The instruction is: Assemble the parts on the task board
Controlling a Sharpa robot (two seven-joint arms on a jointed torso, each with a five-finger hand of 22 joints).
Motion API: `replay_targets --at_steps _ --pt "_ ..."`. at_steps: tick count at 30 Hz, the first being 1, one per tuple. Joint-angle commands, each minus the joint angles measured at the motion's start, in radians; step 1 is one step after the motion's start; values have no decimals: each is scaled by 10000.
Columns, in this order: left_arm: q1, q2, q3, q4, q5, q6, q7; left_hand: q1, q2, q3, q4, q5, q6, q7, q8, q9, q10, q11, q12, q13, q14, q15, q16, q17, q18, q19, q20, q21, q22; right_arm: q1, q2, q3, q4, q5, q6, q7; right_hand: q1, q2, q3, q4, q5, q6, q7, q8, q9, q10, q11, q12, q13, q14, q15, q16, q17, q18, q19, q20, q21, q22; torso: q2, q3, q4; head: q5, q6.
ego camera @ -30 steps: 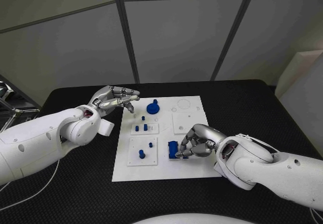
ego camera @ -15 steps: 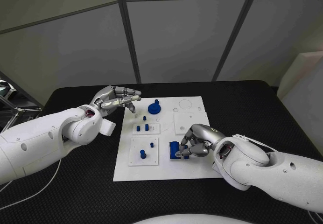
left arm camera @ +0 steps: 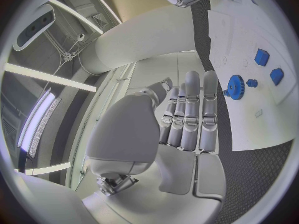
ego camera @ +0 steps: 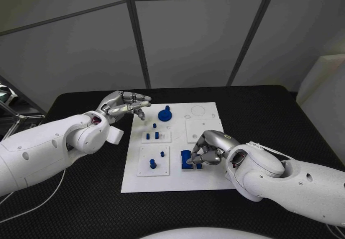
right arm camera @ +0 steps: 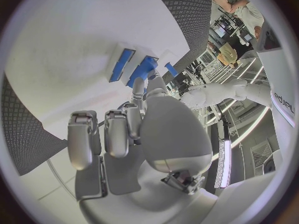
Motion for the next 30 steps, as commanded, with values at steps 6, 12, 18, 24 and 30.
replay_targets --at_steps 6,12,18,24,30 --pt "13 -32 8 31 41 89 34 -60 49 -42 -13 -37 6 22 -63 30 -59 3 0 25 -21 8 -76 -22 411 39 58 -55 -28 -12 -285 -23 42 804 -644 1028 -224 60 -291 40 -7 -241 134 -127 94 81 -118 -548 -808 573 -3 -271 463 -65 1020 -44 -1 2608 -8 -1 -8 35 63" --pt "13 -34 8 -3 425 74 20 -81 41 -56 -3 -48 3 22 -66 32 -62 7 -1 29 -22 12 -80 -25 409 41 61 -64 -32 14 -581 -21 -330 4361 -1244 3540 -252 11 -481 -60 135 -1696 647 -307 -281 -561 307 -1948 -1867 339 345 -967 -450 224 484 246 -1048 1773 -72 -28 -26 6 201" --pt "12 51 7 -130 1059 -38 44 -186 22 -107 76 -114 -50 5 -98 60 -133 30 -36 55 -440 90 -435 -183 392 -210 113 -366 -184 392 -454 -17 -1451 7530 -1120 5561 123 284 -549 -413 141 -2148 873 -289 -623 -2523 530 -6208 -5195 -760 616 -3605 -3459 1032 -1291 506 -4561 -887 -240 -78 3 -26 415" --pt "9 324 6 -607 1669 -340 178 -337 11 -168 263 -437 -250 -92 -144 71 -394 198 -220 -78 -1645 455 -1996 -949 277 -1225 376 -1533 -860 971 292 -10 -3422 10493 -222 7165 585 814 -767 -726 -432 -2777 1364 -317 -1343 -3818 1144 -8333 -7195 -3000 1265 -7855 -6995 1675 -3907 1093 -9865 -4718 -511 -131 12 -134 784" --pt "7 874 8 -1485 2425 -850 508 -433 61 -356 505 -480 -695 -249 -142 -114 -738 381 -481 -442 -3146 990 -4142 -2061 68 -3222 828 -3502 -2184 1385 1574 0 -6058 12589 723 8240 955 1439 -1300 -1378 -506 -3038 1719 -263 -2790 -3715 1840 -10668 -10151 -4244 2112 -10899 -9194 1692 -4820 1871 -12626 -6876 -840 -225 -7 -153 1291"
